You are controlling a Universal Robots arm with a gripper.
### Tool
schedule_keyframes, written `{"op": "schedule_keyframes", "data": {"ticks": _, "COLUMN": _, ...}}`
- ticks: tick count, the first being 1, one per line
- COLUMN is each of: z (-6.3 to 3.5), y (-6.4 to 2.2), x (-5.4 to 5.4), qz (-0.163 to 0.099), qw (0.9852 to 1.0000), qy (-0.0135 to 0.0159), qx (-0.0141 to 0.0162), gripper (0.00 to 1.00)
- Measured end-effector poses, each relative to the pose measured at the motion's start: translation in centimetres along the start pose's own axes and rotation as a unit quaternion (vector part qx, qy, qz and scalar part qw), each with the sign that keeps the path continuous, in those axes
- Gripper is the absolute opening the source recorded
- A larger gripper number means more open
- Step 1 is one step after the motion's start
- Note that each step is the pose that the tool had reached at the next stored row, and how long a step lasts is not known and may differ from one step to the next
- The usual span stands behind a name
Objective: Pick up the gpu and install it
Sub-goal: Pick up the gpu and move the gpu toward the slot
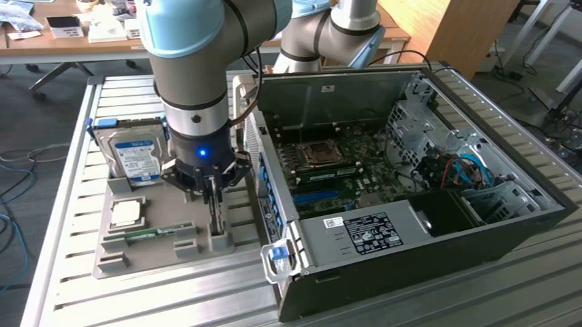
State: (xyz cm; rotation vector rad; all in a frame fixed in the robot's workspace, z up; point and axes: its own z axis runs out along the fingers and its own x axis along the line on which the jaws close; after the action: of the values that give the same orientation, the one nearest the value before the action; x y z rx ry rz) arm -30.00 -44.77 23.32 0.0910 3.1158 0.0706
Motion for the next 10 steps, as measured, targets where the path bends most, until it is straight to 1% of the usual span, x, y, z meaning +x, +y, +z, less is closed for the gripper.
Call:
{"op": "schedule_keyframes", "data": {"ticks": 6, "z": -0.01, "y": 0.0, "x": 0.0, "qz": -0.001, "qw": 1.0, "qy": -0.0001, "qx": -0.0001, "gripper": 0.27}}
{"op": "schedule_keyframes", "data": {"ticks": 10, "z": -0.61, "y": 0.03, "x": -0.01, "qz": -0.001, "qw": 1.0, "qy": 0.0, "qx": -0.0004, "gripper": 0.27}}
